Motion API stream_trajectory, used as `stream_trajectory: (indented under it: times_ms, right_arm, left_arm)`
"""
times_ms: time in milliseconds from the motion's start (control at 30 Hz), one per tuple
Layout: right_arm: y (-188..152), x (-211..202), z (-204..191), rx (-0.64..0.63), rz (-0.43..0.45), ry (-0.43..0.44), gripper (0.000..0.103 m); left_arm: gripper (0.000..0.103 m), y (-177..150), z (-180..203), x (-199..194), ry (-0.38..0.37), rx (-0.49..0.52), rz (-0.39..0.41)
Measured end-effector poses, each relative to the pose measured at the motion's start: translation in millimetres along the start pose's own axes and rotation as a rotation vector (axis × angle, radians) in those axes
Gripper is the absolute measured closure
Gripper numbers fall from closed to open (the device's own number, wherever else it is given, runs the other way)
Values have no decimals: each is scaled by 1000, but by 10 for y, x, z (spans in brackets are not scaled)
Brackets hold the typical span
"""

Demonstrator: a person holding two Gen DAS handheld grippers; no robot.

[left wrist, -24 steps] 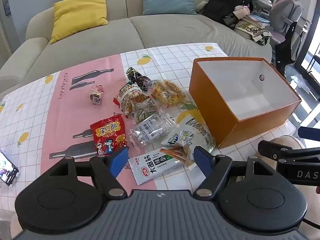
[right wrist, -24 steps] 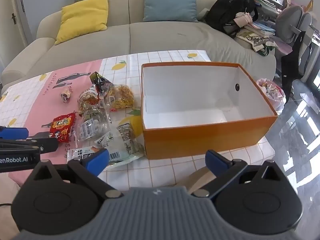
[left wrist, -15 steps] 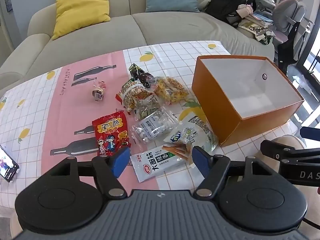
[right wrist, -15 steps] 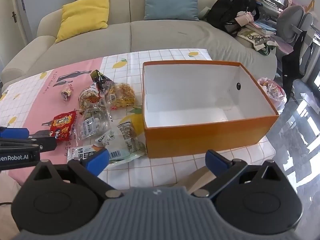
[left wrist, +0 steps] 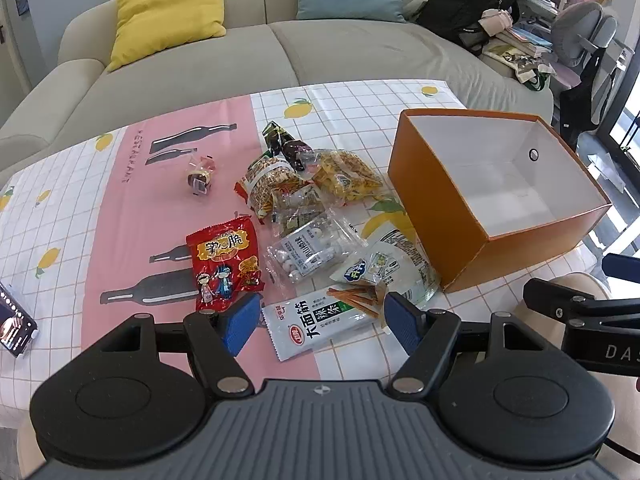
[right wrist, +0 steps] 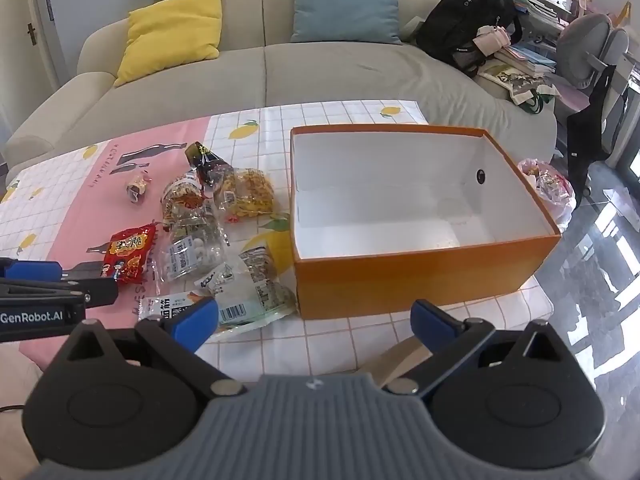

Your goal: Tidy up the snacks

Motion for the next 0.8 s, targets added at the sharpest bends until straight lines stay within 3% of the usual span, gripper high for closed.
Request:
stream_trajectory:
  times_ms: [800]
  right_arm:
    - [9,-36,-61,-33,24,16,3]
  left_arm:
    - [19,1,-15,-18,-5,-11,-3]
Point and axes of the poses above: each gripper's, at about its wrist camera, not at the fingertips, and x roughly the way its jaws point, z to its right, y to its top, the point moved 7 cm from there along x, roughly the way its jaws point, and after that the axes turned 10 degrees about -z, right-handed, at the moved point
